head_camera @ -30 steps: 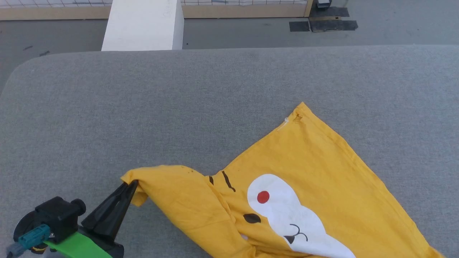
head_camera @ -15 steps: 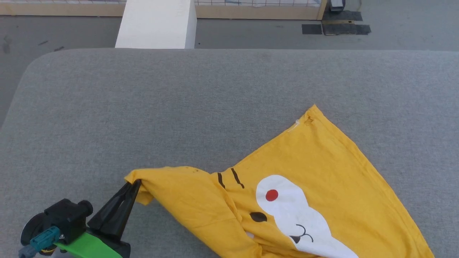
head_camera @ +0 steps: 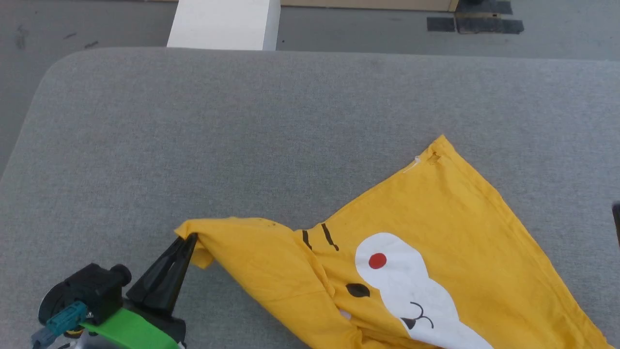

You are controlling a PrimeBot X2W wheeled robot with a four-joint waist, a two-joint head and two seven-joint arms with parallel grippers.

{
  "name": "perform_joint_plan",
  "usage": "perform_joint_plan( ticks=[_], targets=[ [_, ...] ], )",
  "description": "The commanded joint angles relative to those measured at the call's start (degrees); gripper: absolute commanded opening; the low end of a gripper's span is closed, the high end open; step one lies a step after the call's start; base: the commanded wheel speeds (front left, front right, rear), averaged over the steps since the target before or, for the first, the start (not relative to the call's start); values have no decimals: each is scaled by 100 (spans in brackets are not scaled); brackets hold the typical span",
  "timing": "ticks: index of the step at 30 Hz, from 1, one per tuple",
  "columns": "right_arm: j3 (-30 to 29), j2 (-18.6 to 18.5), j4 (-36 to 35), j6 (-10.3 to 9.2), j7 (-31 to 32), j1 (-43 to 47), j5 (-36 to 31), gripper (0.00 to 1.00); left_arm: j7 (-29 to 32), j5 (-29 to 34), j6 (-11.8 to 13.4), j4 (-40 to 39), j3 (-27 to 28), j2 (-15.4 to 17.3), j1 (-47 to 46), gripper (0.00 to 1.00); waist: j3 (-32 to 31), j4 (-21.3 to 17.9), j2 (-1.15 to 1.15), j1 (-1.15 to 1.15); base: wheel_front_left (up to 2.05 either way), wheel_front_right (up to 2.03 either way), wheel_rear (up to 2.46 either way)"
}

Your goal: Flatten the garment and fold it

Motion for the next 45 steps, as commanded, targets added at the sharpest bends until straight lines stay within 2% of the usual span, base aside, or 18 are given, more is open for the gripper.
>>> perform_joint_plan(
  ticks=[1,5,10,16,25,29,31,32,33,34,39,45],
  targets=[
    [168,-49,116,-8,75,-360,-104,100,-55,86,-52,44,72,-101,-114,0,190,113,0,0,0,0,0],
    [753,-271,731,-8,305,-1132,-459,100,-79,151,-196,193,150,-330,-215,0,382,252,0,0,0,0,0],
    [1433,-524,1847,-8,415,-2006,-679,100,-92,192,-374,421,230,-623,-290,0,466,435,0,0,0,0,0],
    [1962,-661,2984,-8,568,-2669,-853,100,-98,249,-606,688,313,-937,-345,0,584,698,0,0,0,0,0],
    [2234,-923,3764,-8,743,-3290,-1160,100,-100,348,-1006,958,412,-1280,-519,0,946,1034,0,0,0,0,0],
    [2206,-858,4022,-8,1109,-3364,-1119,100,-100,379,-1166,1093,442,-1397,-591,0,1058,1131,0,0,0,0,0],
    [2203,-805,4079,-8,1431,-3362,-1042,71,-100,387,-1224,1152,461,-1430,-605,0,1089,1155,0,0,0,0,0],
    [2215,-792,4084,-8,1608,-3352,-1009,44,-100,389,-1252,1181,473,-1440,-607,0,1098,1163,0,0,0,0,0],
    [2237,-784,4071,-8,1750,-3340,-976,28,-100,393,-1273,1199,483,-1446,-608,0,1105,1168,0,0,0,0,0],
    [2253,-785,4035,-8,1895,-3328,-939,0,-100,398,-1292,1219,499,-1455,-609,0,1113,1170,0,0,0,0,0],
    [2119,-765,3825,-8,2078,-3293,-1006,0,-100,411,-1335,1298,559,-1495,-597,0,1076,1141,0,0,0,0,0],
    [1942,-662,3556,-8,1536,-3204,-1037,0,-100,380,-1301,1418,637,-1580,-632,0,885,1048,0,0,0,0,0]
  ],
)
